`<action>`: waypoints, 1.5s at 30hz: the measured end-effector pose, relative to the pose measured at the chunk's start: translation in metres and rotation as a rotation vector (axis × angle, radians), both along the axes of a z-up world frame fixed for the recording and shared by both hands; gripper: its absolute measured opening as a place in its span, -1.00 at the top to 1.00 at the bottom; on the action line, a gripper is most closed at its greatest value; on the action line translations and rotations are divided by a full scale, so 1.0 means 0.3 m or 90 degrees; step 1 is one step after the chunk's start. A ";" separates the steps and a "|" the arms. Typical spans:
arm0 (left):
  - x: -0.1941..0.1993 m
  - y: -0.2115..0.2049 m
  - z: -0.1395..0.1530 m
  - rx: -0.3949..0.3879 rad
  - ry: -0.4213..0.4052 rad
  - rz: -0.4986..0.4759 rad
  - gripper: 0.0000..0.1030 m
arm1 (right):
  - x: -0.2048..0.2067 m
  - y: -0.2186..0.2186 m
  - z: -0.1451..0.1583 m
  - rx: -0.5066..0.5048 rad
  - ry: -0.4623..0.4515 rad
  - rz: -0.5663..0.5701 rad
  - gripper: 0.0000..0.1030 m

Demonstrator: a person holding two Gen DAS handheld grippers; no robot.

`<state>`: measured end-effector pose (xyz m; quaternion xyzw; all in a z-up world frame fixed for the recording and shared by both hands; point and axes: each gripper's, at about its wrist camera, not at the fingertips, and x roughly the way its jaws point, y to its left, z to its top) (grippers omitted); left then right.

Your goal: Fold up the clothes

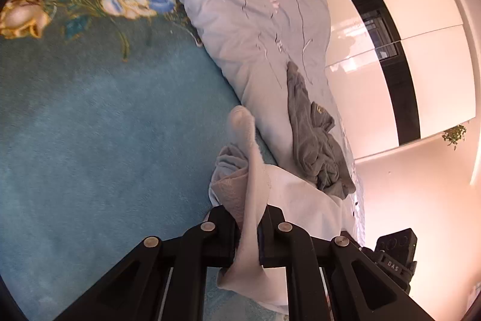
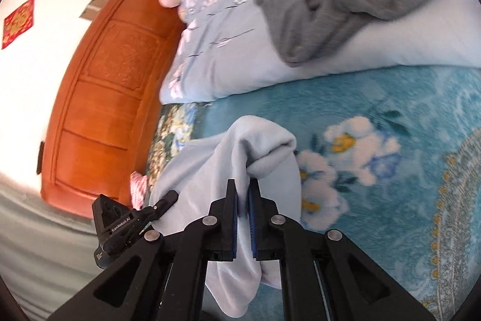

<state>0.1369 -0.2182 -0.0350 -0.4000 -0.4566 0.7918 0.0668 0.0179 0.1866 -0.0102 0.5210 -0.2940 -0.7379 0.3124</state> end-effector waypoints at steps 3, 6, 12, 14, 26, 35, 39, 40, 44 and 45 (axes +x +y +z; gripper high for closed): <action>0.063 -0.042 0.022 0.010 0.021 -0.007 0.79 | -0.007 -0.035 0.079 -0.053 0.034 0.039 0.89; 0.040 0.011 0.016 0.016 0.039 -0.037 0.79 | -0.013 0.011 0.089 -0.056 0.029 0.026 0.89; -0.065 0.185 -0.042 0.053 0.033 -0.111 0.79 | 0.010 0.158 0.139 -0.012 0.029 -0.017 0.89; -0.074 0.208 -0.075 0.086 0.033 -0.115 0.78 | 0.013 0.152 0.209 0.011 0.051 -0.004 0.89; 0.169 -0.102 0.055 0.115 0.095 0.035 0.78 | 0.108 -0.289 0.570 0.018 0.178 0.217 0.89; 0.298 -0.257 0.128 0.026 0.076 0.077 0.73 | 0.094 -0.338 0.431 -0.064 0.095 0.220 0.90; 0.120 -0.148 -0.129 0.056 -0.080 0.047 0.66 | 0.010 -0.229 0.162 0.053 0.033 0.177 0.90; 0.092 -0.115 -0.182 0.062 -0.117 0.036 0.66 | -0.014 -0.190 0.085 0.078 0.006 0.156 0.90; 0.060 -0.015 -0.292 0.086 -0.175 -0.001 0.66 | -0.079 -0.042 -0.121 0.119 -0.076 0.087 0.90; 0.065 -0.012 -0.291 0.089 -0.169 -0.003 0.62 | -0.090 -0.007 -0.155 0.116 -0.089 0.072 0.90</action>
